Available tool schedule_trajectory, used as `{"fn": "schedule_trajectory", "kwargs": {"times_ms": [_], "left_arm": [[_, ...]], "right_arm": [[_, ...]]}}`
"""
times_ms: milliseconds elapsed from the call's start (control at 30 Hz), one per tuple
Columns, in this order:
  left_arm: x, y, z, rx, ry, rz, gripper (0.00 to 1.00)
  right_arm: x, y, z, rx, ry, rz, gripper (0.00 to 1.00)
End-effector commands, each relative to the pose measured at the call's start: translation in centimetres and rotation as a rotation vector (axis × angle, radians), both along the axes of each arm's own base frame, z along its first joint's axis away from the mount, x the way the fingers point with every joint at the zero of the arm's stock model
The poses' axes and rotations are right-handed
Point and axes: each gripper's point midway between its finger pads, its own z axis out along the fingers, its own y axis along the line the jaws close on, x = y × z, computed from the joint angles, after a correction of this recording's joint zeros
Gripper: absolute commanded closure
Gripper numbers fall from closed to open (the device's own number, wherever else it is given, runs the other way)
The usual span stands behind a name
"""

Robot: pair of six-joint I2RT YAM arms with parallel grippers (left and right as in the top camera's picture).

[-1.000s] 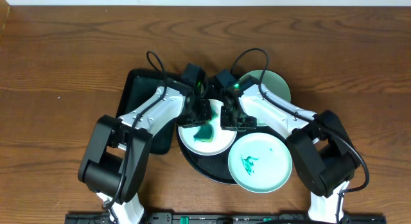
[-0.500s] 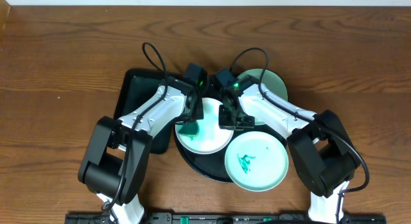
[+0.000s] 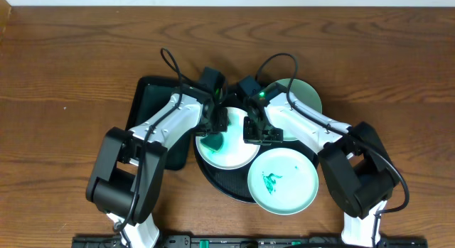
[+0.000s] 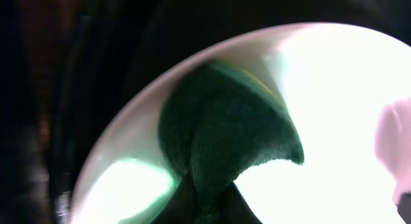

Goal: Clean dirty plates on tray and stack at the side
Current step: 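Scrub the white plate with the sponge in the left gripper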

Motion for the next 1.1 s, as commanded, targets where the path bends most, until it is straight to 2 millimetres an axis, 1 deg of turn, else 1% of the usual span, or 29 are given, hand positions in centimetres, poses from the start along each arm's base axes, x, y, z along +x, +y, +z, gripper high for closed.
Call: {"fn": "schedule_trajectory", "kwargs": {"times_ms": [0, 133, 333, 400, 467, 500, 533, 600, 667, 733, 767, 867, 967, 1067], "left_arm": [[-3.7, -3.4, -1.7, -0.119, 0.136, -0.096, 0.93], [-4.6, -4.8, -1.3, -0.177, 0.163, -0.122, 0.93], [-5.6, -7.2, 0.1, -0.336, 0.219, -0.145, 0.93], [-5.5, -7.5, 0.2, -0.352, 0.217, -0.148, 0.93], [-5.2, -7.3, 0.1, -0.344, 0.202, -0.143, 0.93], [-4.8, -6.9, -0.1, -0.32, 0.196, -0.123, 0.93], [-4.3, -6.0, -0.6, -0.27, 0.18, -0.086, 0.93], [-2.8, -3.5, -1.5, -0.153, 0.131, -0.018, 0.93], [-1.8, -1.7, -2.0, -0.082, 0.098, 0.02, 0.93], [-1.2, 0.3, -2.2, -0.013, 0.086, 0.069, 0.93], [-1.2, 1.4, -2.3, 0.026, 0.088, 0.092, 0.94], [-2.0, 3.5, -2.2, 0.105, 0.118, 0.119, 0.93], [-2.9, 5.1, -2.1, 0.191, 0.138, 0.122, 0.93], [-3.4, 5.8, -2.0, 0.242, 0.145, 0.11, 0.93]], "right_arm": [[0.5, -2.2, -0.3, -0.09, -0.028, -0.016, 0.99], [0.5, -2.2, -0.3, -0.09, -0.028, -0.016, 0.99], [0.5, -2.2, -0.3, -0.09, -0.029, -0.015, 0.99], [0.5, -2.2, -0.3, -0.089, -0.03, -0.015, 0.99], [0.5, -2.2, -0.3, -0.09, -0.029, -0.012, 0.99], [0.5, -2.2, -0.3, -0.09, -0.028, -0.011, 0.99], [0.5, -2.2, -0.3, -0.09, -0.027, -0.008, 0.99], [0.5, -2.2, -0.3, -0.09, -0.027, -0.008, 0.99], [0.5, -2.2, -0.3, -0.09, -0.028, -0.008, 0.99], [0.5, -2.2, -0.3, -0.09, -0.028, -0.008, 0.99], [0.5, -2.2, -0.3, -0.09, -0.027, -0.008, 0.99], [0.4, -2.3, -0.3, -0.092, -0.026, -0.008, 0.99], [0.4, -2.3, -0.3, -0.092, -0.025, -0.008, 0.99], [0.4, -2.3, -0.3, -0.091, -0.025, -0.008, 0.99]]}}
